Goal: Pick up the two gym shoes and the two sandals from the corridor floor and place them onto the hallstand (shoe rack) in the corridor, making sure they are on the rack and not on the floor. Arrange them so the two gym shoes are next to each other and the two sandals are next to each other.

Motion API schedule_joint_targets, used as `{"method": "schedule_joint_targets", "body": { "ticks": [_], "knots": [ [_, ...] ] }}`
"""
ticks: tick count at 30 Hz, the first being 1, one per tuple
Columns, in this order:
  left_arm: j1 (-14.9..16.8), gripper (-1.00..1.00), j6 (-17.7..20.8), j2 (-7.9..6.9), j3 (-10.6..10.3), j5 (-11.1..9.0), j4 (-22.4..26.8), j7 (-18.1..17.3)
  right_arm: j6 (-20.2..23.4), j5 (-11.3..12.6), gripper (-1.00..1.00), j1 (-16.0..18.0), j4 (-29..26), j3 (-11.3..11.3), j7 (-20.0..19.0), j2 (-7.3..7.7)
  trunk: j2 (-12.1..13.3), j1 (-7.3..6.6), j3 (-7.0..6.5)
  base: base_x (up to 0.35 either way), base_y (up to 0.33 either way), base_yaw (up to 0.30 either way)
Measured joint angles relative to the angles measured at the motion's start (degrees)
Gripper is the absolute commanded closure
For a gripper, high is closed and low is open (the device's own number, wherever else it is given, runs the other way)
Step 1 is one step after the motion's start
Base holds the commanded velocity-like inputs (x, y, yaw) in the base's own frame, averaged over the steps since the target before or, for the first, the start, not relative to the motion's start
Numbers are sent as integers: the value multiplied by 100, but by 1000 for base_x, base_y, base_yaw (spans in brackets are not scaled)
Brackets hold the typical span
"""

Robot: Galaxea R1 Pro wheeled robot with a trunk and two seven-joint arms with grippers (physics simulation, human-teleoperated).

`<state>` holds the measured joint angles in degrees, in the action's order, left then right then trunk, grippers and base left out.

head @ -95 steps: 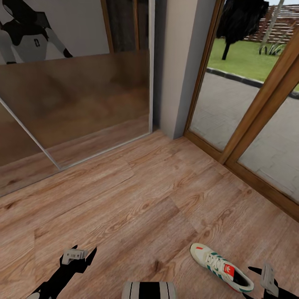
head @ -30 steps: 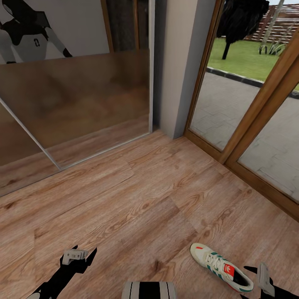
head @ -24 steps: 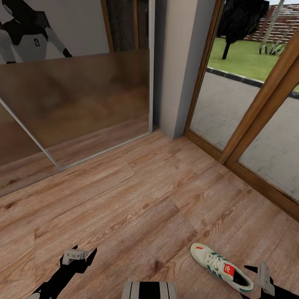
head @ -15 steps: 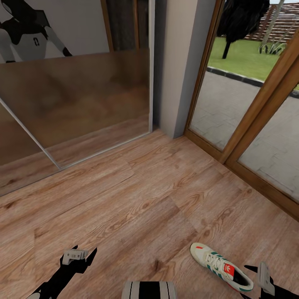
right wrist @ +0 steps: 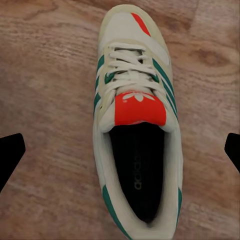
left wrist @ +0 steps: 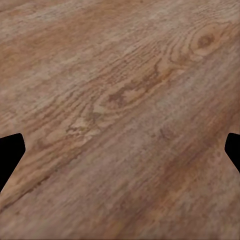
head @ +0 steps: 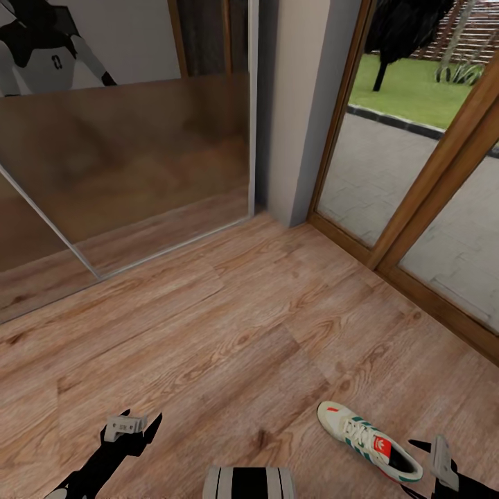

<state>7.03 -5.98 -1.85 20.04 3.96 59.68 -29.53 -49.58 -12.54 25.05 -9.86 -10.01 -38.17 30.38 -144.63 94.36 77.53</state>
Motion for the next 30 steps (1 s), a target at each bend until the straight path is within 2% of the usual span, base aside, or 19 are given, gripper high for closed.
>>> {"method": "schedule_joint_targets", "body": {
  "ticks": [30],
  "knots": [
    [0,-100,0,1,0,0,-6,0,0,-3,-100,0,8,-2,45,20,0,0,273,0,0,0]
  ]
}}
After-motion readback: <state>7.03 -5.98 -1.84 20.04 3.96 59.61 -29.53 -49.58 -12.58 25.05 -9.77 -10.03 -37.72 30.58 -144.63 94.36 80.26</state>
